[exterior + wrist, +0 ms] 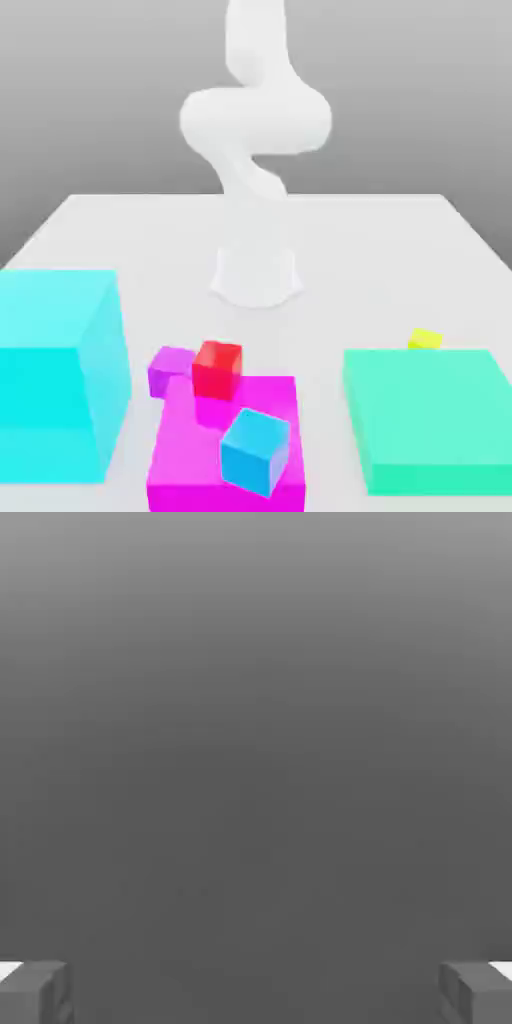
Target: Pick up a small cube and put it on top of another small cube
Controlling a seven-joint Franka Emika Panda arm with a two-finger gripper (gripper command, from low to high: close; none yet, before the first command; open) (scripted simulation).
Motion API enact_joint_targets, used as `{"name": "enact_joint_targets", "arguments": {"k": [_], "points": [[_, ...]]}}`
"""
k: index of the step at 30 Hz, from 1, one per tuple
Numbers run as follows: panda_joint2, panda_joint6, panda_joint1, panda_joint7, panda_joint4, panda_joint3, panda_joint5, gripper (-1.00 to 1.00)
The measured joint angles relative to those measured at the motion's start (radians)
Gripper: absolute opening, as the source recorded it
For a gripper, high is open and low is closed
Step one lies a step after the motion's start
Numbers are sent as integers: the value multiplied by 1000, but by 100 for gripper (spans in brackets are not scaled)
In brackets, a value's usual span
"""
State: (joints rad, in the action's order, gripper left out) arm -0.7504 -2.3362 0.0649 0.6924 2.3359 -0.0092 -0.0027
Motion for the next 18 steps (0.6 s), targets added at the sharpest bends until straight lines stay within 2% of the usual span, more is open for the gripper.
{"name": "enact_joint_targets", "arguments": {"k": [18], "points": [[358, -261, 442, -793, 259, -47, 4, 0]]}}
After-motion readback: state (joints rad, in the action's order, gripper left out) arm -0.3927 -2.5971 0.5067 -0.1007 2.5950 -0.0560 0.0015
